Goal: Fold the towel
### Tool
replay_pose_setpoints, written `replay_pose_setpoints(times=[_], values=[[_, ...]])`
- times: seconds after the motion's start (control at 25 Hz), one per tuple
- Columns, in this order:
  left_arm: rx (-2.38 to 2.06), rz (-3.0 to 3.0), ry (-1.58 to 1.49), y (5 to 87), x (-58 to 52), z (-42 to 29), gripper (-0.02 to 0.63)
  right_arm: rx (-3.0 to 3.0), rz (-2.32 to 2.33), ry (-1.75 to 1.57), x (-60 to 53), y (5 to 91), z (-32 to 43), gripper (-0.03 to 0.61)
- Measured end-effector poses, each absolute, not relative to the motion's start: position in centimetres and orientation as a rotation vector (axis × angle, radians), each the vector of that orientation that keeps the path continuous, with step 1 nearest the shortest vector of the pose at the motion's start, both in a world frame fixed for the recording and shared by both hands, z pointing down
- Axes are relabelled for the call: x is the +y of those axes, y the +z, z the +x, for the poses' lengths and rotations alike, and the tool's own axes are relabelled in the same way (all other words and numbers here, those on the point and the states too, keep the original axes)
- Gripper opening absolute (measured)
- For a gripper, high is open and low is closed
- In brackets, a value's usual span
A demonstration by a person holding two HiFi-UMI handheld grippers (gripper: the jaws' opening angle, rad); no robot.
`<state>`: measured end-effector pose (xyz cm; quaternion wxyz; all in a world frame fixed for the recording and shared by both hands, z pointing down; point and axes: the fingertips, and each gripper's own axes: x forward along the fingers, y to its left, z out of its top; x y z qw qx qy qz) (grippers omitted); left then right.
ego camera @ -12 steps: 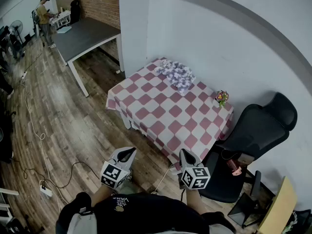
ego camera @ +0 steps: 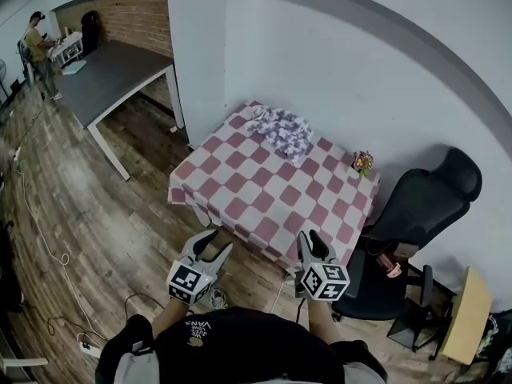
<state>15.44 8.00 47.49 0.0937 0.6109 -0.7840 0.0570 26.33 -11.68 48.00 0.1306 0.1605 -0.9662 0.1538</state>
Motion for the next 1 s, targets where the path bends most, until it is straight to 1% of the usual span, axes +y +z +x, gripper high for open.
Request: replay_pose_setpoints(times=[0.04,0.2,0.48,0.72,1.0], values=[[-2.308,1.835,0.172,47.6,8.0,14.3,0.154,-2.805,0.503,0.453,-11.6,48.0,25.8,0.117],[-2.237,1.916,0.175,48.1,7.9,10.3,0.178,-2.789,0.61,0.488,-10.9,48.5,23.7,0.126],[-2.153,1.956,0.124,49.6,5.6,6.1,0.183,-2.71,0.716,0.512,-12.0,50.4,21.9,0.126],[-2.14,1.949,0.141,51.2,1.6,2.4,0.183,-2.677,0.776,0.494,-17.7,52.5,18.9,0.126],[-2.133,1.948,0.302,50.5,-4.2,-4.7,0.183,-2.707,0.821,0.489,-26.4,52.6,12.5,0.126]])
